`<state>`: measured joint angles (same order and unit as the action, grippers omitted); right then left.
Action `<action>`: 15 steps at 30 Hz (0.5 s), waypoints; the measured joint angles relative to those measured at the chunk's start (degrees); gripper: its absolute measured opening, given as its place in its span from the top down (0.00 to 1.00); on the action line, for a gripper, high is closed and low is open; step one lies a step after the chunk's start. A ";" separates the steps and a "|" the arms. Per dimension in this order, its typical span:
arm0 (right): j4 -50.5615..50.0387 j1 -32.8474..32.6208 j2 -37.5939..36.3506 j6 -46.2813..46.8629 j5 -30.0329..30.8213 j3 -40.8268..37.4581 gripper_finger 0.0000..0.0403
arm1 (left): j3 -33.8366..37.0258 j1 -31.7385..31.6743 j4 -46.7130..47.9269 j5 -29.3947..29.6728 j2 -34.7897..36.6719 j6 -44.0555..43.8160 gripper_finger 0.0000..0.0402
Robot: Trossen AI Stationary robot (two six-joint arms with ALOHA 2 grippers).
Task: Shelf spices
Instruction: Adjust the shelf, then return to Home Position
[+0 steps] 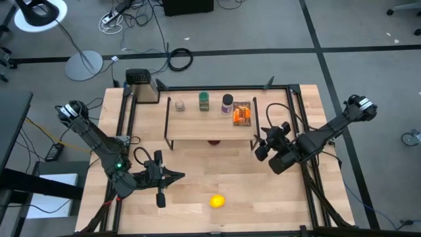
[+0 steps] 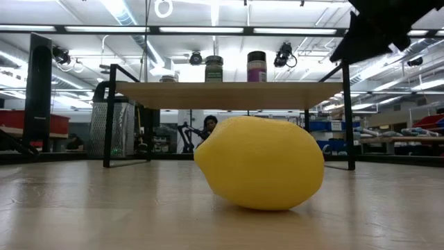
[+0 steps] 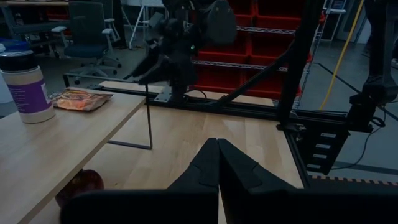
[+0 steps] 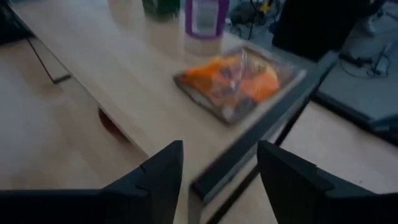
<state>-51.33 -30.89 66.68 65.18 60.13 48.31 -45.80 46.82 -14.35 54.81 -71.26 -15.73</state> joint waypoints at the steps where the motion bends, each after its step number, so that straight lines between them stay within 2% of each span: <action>1: 0.01 -0.17 -0.32 -0.75 0.57 0.55 0.49 | 0.00 -0.01 0.02 0.00 0.00 0.00 0.99; 11: 0.25 -3.57 -0.92 -12.58 7.70 9.77 0.49 | 0.00 0.01 -0.04 0.00 0.00 0.02 0.99; 15: 0.81 -5.54 -0.94 -20.15 8.08 14.79 0.49 | -0.02 -0.01 -5.53 0.82 0.02 2.36 0.99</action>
<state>-50.52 -36.43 65.73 45.03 68.21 63.10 -45.82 46.81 -19.88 55.63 -71.24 -13.37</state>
